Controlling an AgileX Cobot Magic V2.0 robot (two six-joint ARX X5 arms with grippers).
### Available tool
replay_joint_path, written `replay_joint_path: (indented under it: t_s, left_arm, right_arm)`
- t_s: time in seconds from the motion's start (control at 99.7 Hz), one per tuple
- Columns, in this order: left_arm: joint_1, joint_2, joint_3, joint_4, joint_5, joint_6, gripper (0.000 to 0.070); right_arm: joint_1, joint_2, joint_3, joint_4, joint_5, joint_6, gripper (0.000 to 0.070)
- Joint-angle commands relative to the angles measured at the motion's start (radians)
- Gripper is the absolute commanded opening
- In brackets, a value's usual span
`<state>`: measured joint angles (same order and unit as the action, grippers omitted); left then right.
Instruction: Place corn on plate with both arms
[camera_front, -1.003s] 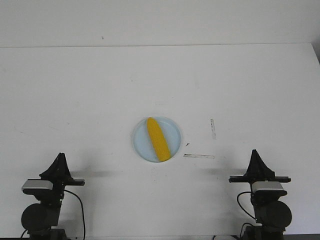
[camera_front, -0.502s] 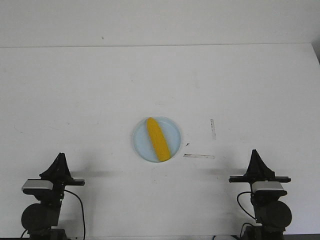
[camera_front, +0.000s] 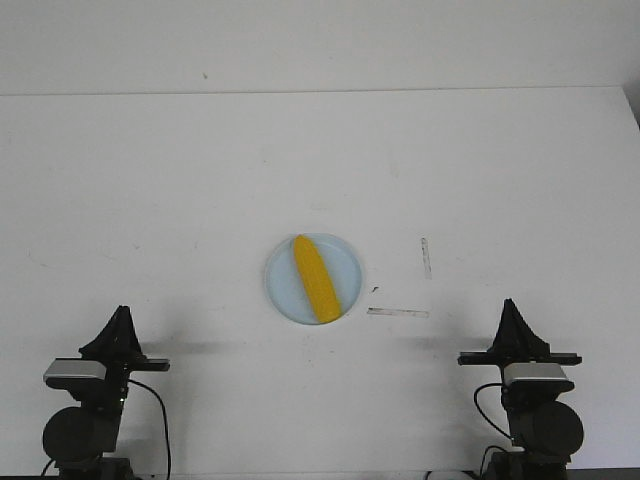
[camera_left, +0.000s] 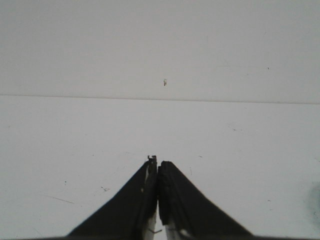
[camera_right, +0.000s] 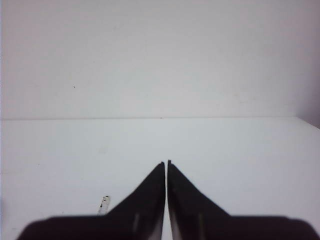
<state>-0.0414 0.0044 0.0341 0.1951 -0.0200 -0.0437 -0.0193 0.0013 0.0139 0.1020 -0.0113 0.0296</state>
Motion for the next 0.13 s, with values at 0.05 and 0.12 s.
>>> replay_joint_path:
  t_s: [0.05,0.12]
  left_arm:
    - [0.001,-0.001,-0.021,0.015,0.002,-0.002,0.0001]
    - [0.001,-0.001,-0.021,0.015,0.002,-0.002,0.0001]
  right_arm:
    - [0.002,0.000,-0.001,0.010,0.001,-0.004,0.0006]
    - [0.002,0.000,-0.001,0.010,0.001,-0.004,0.0006]
